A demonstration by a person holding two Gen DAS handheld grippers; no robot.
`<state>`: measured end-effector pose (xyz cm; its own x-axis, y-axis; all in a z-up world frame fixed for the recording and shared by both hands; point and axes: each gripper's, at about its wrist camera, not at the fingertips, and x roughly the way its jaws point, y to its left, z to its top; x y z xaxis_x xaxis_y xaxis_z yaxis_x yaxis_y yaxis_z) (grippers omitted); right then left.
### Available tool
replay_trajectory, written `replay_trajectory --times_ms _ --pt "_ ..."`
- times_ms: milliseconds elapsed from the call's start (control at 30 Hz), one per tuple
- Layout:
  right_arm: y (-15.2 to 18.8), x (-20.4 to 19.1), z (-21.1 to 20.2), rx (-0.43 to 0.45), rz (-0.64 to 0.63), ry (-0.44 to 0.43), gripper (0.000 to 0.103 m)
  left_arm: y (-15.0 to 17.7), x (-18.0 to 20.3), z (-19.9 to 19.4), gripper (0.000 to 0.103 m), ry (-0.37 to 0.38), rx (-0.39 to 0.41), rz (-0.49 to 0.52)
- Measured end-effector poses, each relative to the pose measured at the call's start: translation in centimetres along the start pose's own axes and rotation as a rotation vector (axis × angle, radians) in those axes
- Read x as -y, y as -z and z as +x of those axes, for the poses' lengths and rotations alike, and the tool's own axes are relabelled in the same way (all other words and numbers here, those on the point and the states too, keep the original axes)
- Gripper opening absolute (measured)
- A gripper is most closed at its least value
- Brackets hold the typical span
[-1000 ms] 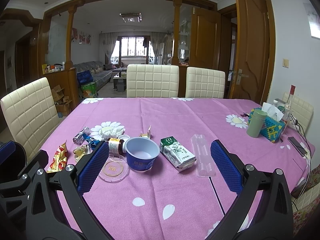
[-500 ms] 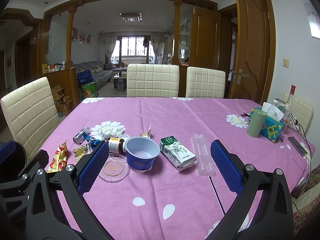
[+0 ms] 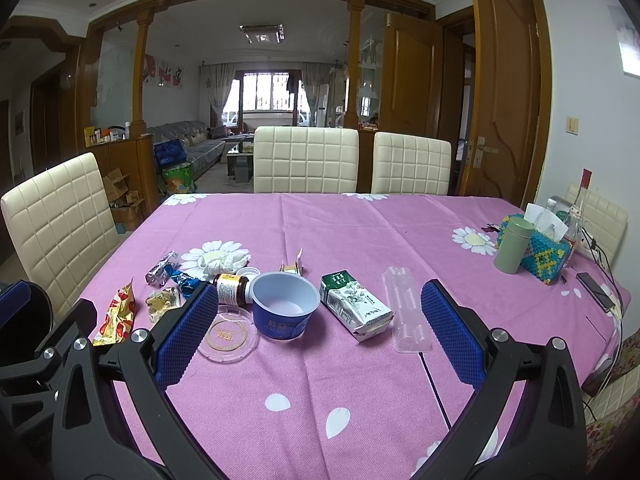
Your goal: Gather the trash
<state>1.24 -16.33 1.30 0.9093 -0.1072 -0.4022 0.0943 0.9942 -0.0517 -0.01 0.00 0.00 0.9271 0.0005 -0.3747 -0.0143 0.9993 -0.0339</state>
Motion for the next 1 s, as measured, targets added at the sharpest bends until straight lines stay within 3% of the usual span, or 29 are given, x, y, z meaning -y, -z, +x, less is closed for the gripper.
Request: replay_trajectory --times_ms 600,733,900,1000 --pt "0.5 -0.2 1.3 -0.042 -0.004 -0.009 0.1 0.2 0.0 0.2 0.097 -0.011 -0.013 -0.005" --pt "0.6 -0.1 2.6 -0.04 0.009 -0.004 0.1 0.2 -1.0 1.8 0.097 -0.018 -0.051 -0.033" --pt "1.2 0.7 4.8 -0.023 0.03 -0.082 0.1 1.0 -2.1 3.8 0.097 -0.075 -0.04 -0.043" --pt "2.1 1.4 6.7 -0.013 0.031 -0.049 0.1 1.8 -2.1 5.1 0.097 -0.077 -0.058 -0.018"
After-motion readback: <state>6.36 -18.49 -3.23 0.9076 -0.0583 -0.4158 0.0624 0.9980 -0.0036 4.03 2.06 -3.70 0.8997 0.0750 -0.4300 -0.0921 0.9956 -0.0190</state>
